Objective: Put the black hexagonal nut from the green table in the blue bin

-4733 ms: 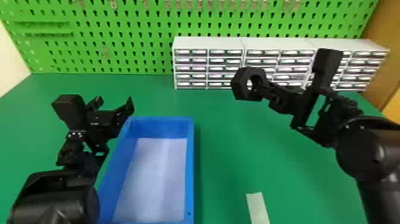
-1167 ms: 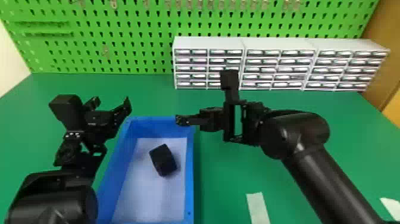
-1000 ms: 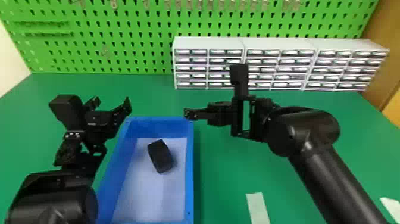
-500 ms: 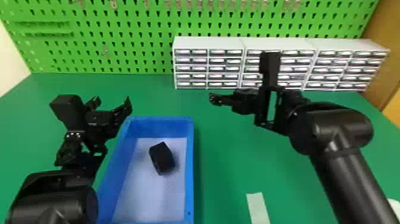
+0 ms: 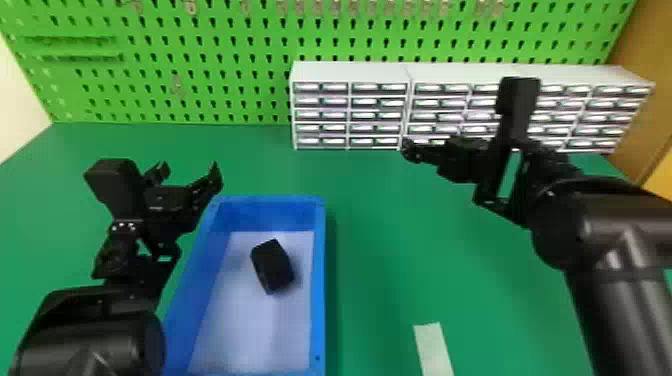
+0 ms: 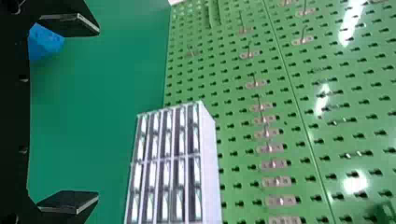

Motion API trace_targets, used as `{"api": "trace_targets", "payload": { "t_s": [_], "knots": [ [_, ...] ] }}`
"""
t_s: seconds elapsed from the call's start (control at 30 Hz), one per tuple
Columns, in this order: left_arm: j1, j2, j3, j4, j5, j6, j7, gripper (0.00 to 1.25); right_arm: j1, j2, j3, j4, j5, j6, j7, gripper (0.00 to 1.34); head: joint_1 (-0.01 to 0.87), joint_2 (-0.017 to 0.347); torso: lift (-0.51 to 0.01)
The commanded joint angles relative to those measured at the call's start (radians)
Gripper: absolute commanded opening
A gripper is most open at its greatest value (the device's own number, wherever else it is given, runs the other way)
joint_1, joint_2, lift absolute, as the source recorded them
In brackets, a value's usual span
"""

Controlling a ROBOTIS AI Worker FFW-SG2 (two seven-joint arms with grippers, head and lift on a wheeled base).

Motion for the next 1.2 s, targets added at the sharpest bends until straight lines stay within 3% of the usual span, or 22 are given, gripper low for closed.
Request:
{"api": "trace_targets", "payload": {
  "t_s": [0.0, 0.5, 0.93, 1.17],
  "knots": [
    [0.000, -0.003, 0.000, 0.000, 0.000, 0.000, 0.000, 0.90, 0.037, 0.000, -0.049, -0.051, 0.027, -0.006, -0.012, 1.27, 0.686, 0.051, -0.097],
    [0.000, -0.003, 0.001, 0.000, 0.002, 0.000, 0.000, 0.90, 0.172, 0.023, -0.210, -0.159, 0.108, -0.138, -0.098, 1.26, 0.686, 0.051, -0.097],
    [0.002, -0.003, 0.006, 0.000, 0.002, 0.000, 0.000, 0.90, 0.293, 0.023, -0.251, -0.178, 0.163, -0.293, -0.110, 1.26, 0.686, 0.051, -0.097],
    [0.000, -0.003, 0.007, 0.000, 0.002, 0.000, 0.000, 0.90, 0.360, 0.039, -0.267, -0.181, 0.191, -0.360, -0.112, 1.26, 0.686, 0.051, -0.097]
  ]
}}
